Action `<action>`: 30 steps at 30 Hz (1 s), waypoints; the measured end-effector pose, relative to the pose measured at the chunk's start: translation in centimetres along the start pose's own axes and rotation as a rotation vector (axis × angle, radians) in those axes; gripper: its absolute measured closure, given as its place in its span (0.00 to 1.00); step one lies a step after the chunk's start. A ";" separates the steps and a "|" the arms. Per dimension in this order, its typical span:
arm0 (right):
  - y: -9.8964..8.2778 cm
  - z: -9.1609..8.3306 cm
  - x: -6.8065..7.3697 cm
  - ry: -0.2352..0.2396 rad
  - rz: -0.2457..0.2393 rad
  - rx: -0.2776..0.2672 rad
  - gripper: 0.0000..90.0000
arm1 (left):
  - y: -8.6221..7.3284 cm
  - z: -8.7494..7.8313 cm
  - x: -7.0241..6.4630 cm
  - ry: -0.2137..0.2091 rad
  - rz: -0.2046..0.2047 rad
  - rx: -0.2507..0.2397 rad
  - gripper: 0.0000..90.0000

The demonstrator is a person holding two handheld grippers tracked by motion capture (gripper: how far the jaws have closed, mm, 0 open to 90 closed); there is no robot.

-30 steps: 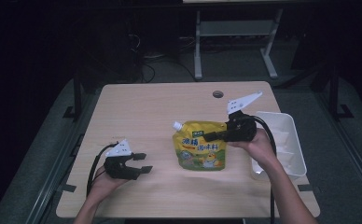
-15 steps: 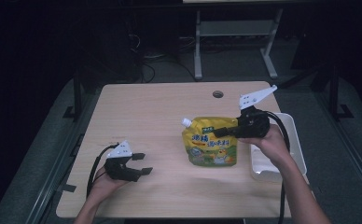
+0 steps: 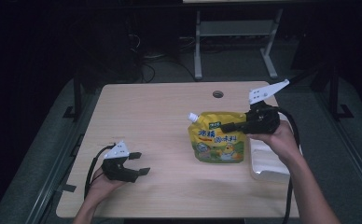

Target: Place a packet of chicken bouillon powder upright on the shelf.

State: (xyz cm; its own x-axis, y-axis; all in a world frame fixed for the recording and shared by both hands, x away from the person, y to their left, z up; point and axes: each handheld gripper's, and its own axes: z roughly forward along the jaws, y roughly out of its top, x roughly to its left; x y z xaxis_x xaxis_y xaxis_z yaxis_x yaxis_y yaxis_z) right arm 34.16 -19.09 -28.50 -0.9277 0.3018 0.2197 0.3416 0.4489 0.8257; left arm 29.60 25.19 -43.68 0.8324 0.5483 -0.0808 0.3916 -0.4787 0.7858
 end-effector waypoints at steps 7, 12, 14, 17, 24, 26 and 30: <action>-0.1 -1.1 -0.1 -0.014 0.008 -0.002 1.00 | 0.0 -0.2 0.0 0.005 0.002 -0.002 0.30; 0.1 -2.1 0.0 -0.027 0.006 -0.008 1.00 | 0.0 -0.2 0.0 0.007 0.002 -0.003 0.30; 0.1 -2.4 0.0 -0.029 0.007 -0.014 1.00 | 0.0 -0.2 0.0 0.008 0.004 -0.001 0.30; 0.1 -2.9 0.0 -0.035 0.009 -0.012 1.00 | -0.1 -0.1 0.0 0.010 0.006 0.001 0.29; 0.0 -4.3 -0.1 -0.057 0.014 -0.026 1.00 | -0.1 -0.1 0.0 0.010 0.008 0.003 0.29; 0.0 -4.7 0.0 -0.064 0.014 -0.031 1.00 | -0.1 -0.1 0.0 0.009 0.006 0.003 0.28; -0.2 -5.6 0.0 -0.083 0.016 -0.036 1.00 | -0.1 -0.1 -0.1 0.009 0.006 0.007 0.28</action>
State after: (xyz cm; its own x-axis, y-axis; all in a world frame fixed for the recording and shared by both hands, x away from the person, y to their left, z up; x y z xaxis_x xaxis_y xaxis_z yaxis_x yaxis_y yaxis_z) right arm 33.26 -23.88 -25.75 -0.9058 0.3784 0.1904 0.3494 0.4133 0.8409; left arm 29.48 25.22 -43.69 0.8314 0.5512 -0.0704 0.3889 -0.4868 0.7822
